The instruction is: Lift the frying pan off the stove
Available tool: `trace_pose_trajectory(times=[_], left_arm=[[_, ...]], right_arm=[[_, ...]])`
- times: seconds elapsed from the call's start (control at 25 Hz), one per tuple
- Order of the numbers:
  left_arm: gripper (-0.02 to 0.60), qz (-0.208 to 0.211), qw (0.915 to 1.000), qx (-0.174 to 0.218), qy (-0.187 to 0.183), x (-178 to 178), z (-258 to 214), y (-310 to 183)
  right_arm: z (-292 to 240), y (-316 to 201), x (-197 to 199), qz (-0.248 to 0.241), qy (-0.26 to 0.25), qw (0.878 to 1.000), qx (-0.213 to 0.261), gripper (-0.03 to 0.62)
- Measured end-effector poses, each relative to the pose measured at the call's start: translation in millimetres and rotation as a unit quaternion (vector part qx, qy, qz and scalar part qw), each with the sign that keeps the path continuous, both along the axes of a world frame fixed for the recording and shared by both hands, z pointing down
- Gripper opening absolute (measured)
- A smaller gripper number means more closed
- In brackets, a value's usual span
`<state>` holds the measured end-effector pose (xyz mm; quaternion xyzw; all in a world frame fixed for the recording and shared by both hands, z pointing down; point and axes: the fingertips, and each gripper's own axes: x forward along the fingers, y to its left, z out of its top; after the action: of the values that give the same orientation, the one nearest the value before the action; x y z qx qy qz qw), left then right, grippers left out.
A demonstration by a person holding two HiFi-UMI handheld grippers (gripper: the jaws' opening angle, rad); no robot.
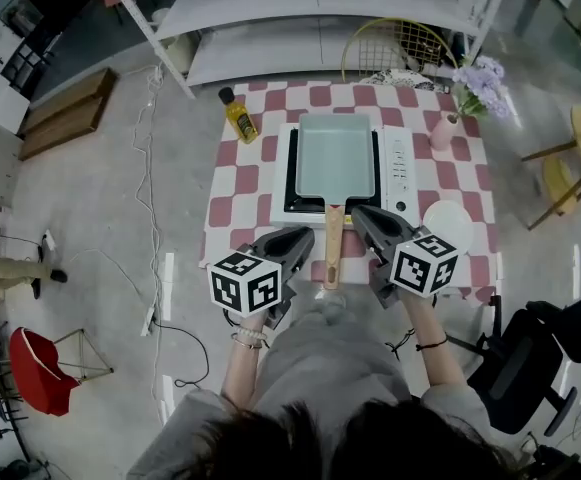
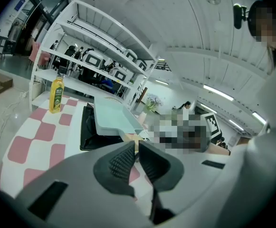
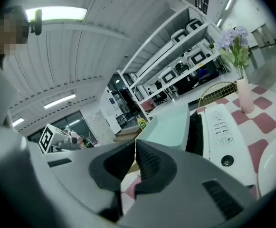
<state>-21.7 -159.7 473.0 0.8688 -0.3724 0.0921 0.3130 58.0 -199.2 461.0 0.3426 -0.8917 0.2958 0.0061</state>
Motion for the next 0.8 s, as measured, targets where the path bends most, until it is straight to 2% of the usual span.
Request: trace_pose_trajectory(times=[0.44, 0.56, 0.64, 0.8], left_arm=[[0.032, 0.024, 0.9968, -0.052, 0.056, 3.4, 3.4, 2.2], [0.034, 0.030, 0.9953, -0.061, 0.069, 3.9, 4.0, 1.9], [0.037, 0.032, 0.9941, -0.067, 0.079, 4.1, 4.1, 1.6], [0.086, 0.035, 0.9906, -0.081, 0.105, 7.1, 2.7, -0.8]], right_arm=[[15.1, -6.5, -8.2, 0.004, -0.064, 0.995, -0.082, 0.028], [17.4, -8.4, -9.3, 0.005, -0.079, 0.992, -0.098, 0.079], [19.4, -9.4, -9.5, 0.007, -0.087, 0.990, -0.107, 0.087], [22.1, -11.7, -8.7, 0.010, -0.100, 0.987, -0.122, 0.109]])
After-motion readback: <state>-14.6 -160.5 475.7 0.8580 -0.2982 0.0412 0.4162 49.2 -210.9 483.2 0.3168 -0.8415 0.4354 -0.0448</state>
